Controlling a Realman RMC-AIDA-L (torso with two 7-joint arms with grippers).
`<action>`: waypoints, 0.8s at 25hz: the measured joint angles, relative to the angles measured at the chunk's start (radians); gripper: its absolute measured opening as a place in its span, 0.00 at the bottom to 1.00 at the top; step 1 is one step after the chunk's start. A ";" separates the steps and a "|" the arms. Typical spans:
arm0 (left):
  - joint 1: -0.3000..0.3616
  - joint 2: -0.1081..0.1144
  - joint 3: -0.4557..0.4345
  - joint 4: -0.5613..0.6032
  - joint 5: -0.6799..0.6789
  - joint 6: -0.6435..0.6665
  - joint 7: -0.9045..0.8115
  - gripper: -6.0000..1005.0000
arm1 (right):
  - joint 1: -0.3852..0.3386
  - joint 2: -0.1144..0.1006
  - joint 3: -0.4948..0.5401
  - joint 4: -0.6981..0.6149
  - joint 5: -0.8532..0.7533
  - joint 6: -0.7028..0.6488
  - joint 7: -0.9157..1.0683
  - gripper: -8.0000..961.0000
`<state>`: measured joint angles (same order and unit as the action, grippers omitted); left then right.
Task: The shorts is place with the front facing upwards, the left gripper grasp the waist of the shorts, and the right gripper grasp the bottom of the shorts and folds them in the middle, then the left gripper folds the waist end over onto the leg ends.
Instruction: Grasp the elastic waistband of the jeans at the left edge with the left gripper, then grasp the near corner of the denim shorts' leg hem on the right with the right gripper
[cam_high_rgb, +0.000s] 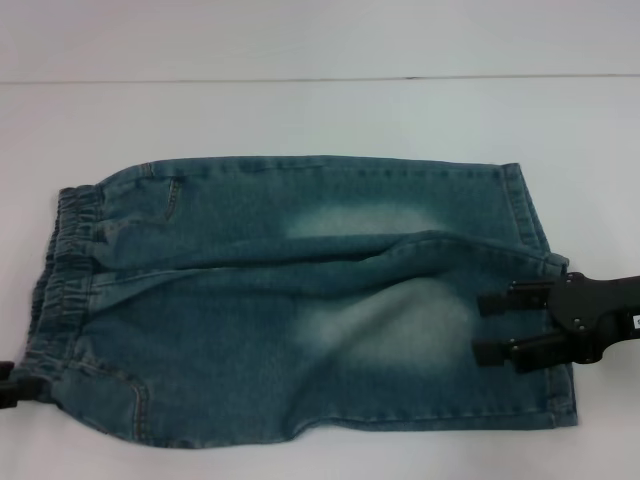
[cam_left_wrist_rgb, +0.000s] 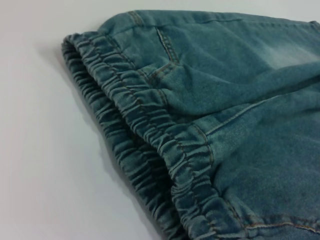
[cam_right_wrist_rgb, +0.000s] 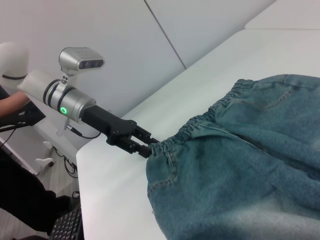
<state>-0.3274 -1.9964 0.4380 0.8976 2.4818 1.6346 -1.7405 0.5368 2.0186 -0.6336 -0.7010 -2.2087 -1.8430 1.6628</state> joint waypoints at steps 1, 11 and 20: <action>0.000 -0.003 0.000 0.004 0.001 -0.003 0.000 0.80 | 0.000 0.000 0.000 0.000 0.000 0.000 0.000 0.98; -0.003 -0.008 0.007 0.009 0.004 0.008 0.001 0.30 | -0.005 -0.006 0.008 0.000 0.003 0.000 0.000 0.98; -0.042 -0.002 -0.024 0.013 -0.005 0.109 -0.026 0.04 | 0.002 -0.014 0.046 -0.017 0.010 -0.006 0.034 0.98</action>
<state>-0.3692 -1.9984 0.4137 0.9101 2.4772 1.7438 -1.7668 0.5383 2.0050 -0.5873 -0.7179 -2.1985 -1.8488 1.6971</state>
